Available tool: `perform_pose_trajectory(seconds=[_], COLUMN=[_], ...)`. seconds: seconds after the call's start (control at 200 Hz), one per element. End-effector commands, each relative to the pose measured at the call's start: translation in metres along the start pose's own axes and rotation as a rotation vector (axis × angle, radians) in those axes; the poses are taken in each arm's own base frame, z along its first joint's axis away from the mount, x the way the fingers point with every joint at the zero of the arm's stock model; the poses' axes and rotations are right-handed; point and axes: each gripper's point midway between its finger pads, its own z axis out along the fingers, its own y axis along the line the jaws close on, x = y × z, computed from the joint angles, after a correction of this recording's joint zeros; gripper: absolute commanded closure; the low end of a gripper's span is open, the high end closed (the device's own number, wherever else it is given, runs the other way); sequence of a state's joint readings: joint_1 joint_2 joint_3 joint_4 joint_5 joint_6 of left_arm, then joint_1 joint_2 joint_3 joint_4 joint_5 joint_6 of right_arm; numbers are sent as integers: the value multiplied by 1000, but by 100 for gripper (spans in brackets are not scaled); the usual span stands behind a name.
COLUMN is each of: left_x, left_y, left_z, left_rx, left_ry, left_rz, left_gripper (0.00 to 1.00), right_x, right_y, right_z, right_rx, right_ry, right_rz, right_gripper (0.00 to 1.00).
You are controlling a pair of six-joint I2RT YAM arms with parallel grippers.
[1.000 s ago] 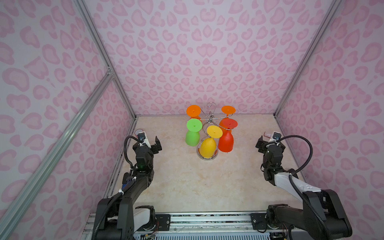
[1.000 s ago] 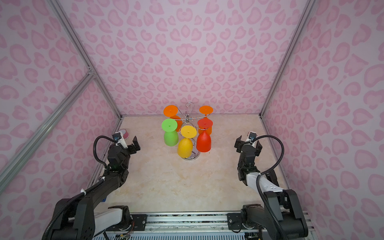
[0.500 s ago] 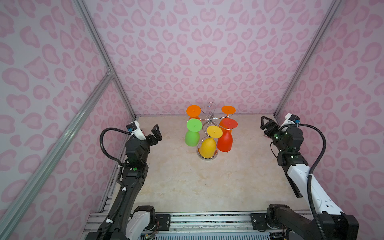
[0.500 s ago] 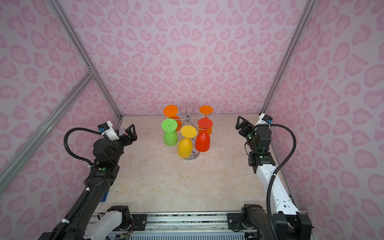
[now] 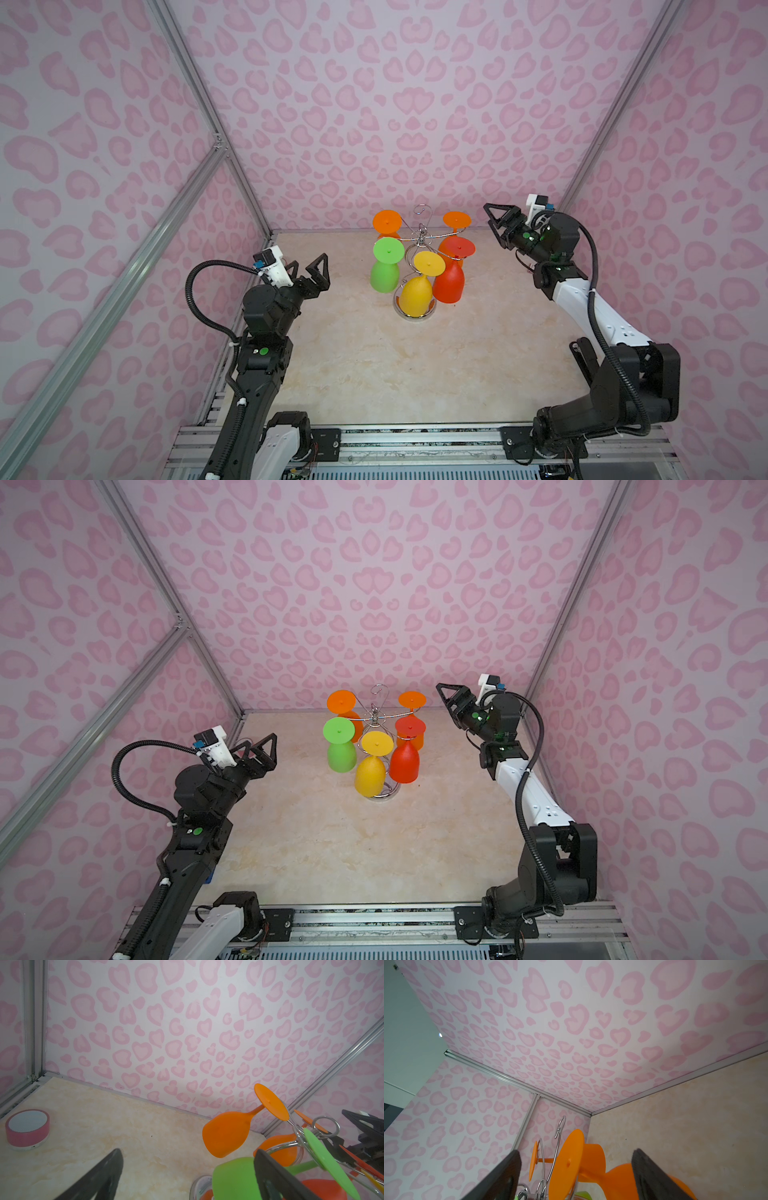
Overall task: Take the wine glass off the wine glass rack
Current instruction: 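Raise the right gripper and reach to the orange glass's foot on the rack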
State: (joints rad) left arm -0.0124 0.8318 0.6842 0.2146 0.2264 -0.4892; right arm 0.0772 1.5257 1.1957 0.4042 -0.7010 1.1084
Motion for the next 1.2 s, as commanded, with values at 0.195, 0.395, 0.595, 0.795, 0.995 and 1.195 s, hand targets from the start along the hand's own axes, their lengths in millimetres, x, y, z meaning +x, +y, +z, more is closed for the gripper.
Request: perform_pose_trajectory(seconds=[0.195, 0.395, 0.595, 0.795, 0.995, 1.195], left_x=[0, 2, 3, 4, 5, 5], left_y=[-3, -1, -1, 1, 2, 4], left_z=[5, 6, 5, 6, 6, 6], left_rx=[16, 13, 8, 4, -1, -9], left_ry=[14, 21, 22, 26, 28, 27], left_rz=[-1, 0, 2, -1, 1, 4], left_gripper=[0, 0, 0, 0, 0, 0], right_x=[15, 25, 26, 26, 27, 30], right_y=[0, 4, 3, 4, 5, 0], right_z=[19, 28, 30, 28, 29, 29], right_rx=[-34, -47, -51, -39, -35, -5], right_ry=[47, 76, 76, 78, 91, 106], right_rz=[12, 12, 19, 14, 11, 6], right_gripper=[26, 38, 45, 54, 61, 69])
